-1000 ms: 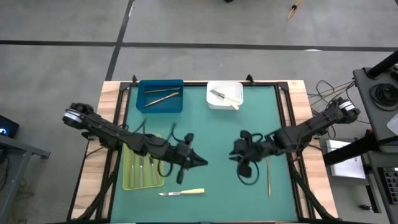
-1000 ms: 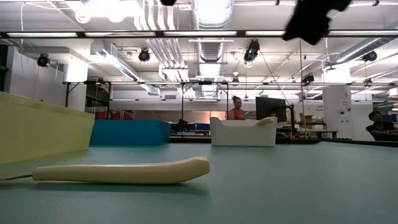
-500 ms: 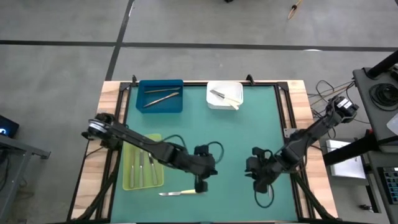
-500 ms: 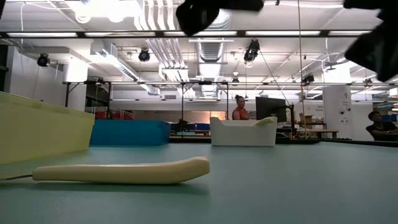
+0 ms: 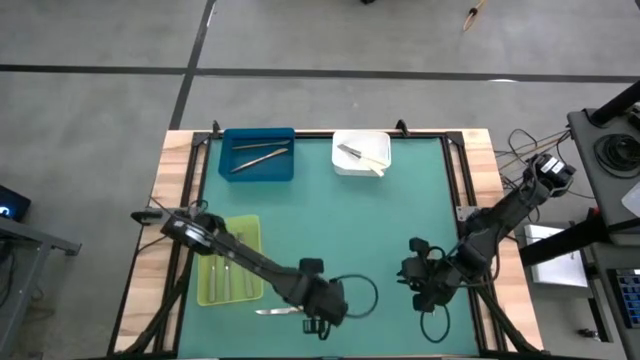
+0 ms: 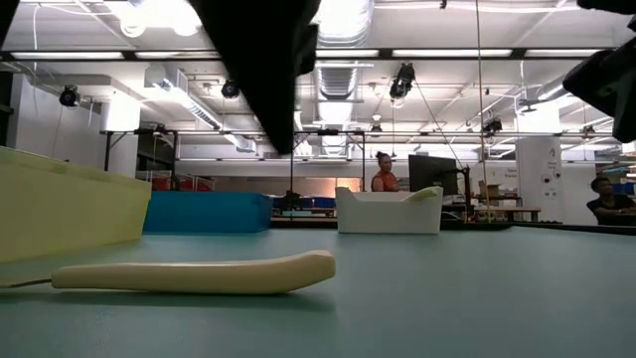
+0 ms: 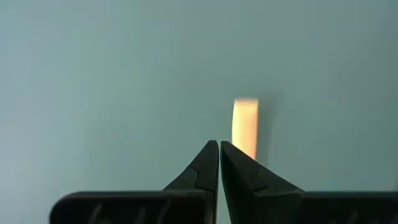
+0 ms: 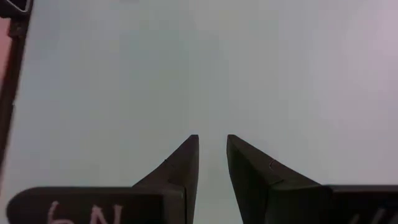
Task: Sort silverware by color (type)
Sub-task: Put the gold knife into the blue bin
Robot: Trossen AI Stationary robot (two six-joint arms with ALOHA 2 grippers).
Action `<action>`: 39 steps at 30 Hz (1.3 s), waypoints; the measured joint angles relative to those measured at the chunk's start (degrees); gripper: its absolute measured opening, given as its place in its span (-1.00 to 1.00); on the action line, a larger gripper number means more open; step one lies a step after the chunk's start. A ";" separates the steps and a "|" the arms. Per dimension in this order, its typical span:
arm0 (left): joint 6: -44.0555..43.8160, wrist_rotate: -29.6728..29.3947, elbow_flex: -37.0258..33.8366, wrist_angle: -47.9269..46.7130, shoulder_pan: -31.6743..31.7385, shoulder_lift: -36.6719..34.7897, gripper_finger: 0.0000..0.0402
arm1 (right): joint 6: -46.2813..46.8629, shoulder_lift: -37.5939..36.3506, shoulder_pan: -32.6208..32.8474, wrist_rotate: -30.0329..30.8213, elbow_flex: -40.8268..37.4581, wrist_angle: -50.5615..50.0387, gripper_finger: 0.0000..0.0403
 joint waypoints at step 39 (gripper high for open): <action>7.97 -13.40 14.10 -14.04 -0.71 3.84 -1.00 | 16.41 -0.08 2.72 -2.27 0.00 -0.85 -0.62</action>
